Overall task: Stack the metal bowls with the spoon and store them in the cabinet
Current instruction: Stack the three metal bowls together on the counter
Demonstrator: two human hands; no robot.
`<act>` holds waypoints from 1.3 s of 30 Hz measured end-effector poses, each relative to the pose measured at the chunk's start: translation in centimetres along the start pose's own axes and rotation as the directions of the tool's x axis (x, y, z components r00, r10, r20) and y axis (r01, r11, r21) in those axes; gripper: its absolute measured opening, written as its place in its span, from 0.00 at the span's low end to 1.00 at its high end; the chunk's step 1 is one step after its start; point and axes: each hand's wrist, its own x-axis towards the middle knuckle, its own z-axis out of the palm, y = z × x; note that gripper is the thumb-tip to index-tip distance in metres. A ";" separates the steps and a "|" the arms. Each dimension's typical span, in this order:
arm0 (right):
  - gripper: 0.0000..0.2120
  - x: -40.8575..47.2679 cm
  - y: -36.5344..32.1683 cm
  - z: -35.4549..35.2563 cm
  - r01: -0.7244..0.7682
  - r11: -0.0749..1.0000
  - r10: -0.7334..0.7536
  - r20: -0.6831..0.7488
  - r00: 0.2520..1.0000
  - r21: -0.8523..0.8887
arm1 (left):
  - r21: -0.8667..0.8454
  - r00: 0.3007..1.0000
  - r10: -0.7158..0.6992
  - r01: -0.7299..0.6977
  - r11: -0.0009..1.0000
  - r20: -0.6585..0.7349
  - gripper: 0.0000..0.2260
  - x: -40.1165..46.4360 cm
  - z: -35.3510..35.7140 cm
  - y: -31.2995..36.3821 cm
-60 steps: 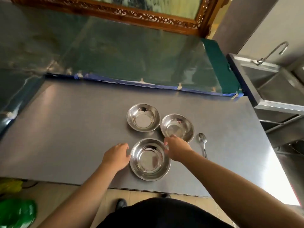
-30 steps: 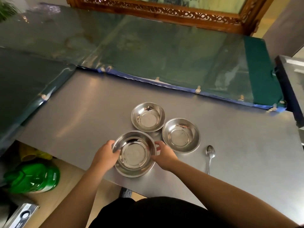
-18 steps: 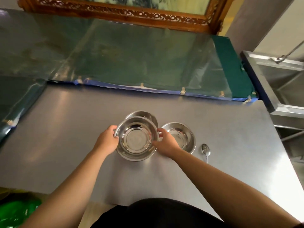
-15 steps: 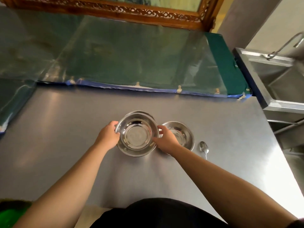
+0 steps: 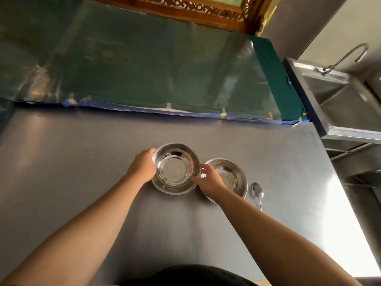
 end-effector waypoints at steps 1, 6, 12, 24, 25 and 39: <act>0.32 0.1 -0.1 0.3 -0.010 1.000 0.010 0.006 1.000 -0.001 | 0.014 1.000 -0.016 0.016 1.000 0.001 0.21 0.1 0.2 -0.3; 0.31 0.8 0.0 1.3 0.007 0.998 -0.005 0.034 0.999 -0.059 | -0.066 0.989 -0.142 0.144 0.987 0.034 0.20 -0.3 1.3 -1.2; 0.37 1.0 1.6 0.8 0.007 0.995 0.002 0.091 0.996 -0.096 | -0.228 0.975 -0.210 0.221 0.948 0.073 0.25 -1.7 2.5 -1.8; 0.27 -0.3 9.8 -7.7 -0.172 0.963 0.076 -0.402 0.912 -0.207 | -0.299 0.952 -0.306 0.300 0.906 0.030 0.27 -6.5 4.4 -3.1; 0.29 -0.5 10.5 -8.0 -0.181 0.968 0.098 -0.405 0.909 -0.173 | -0.304 0.950 -0.311 0.306 0.902 0.033 0.27 -7.0 4.5 -3.3; 0.31 -1.4 12.5 -7.1 -0.266 0.754 0.411 -0.115 0.905 0.600 | -0.415 0.926 -0.366 0.369 0.831 0.092 0.23 -11.3 5.7 -3.3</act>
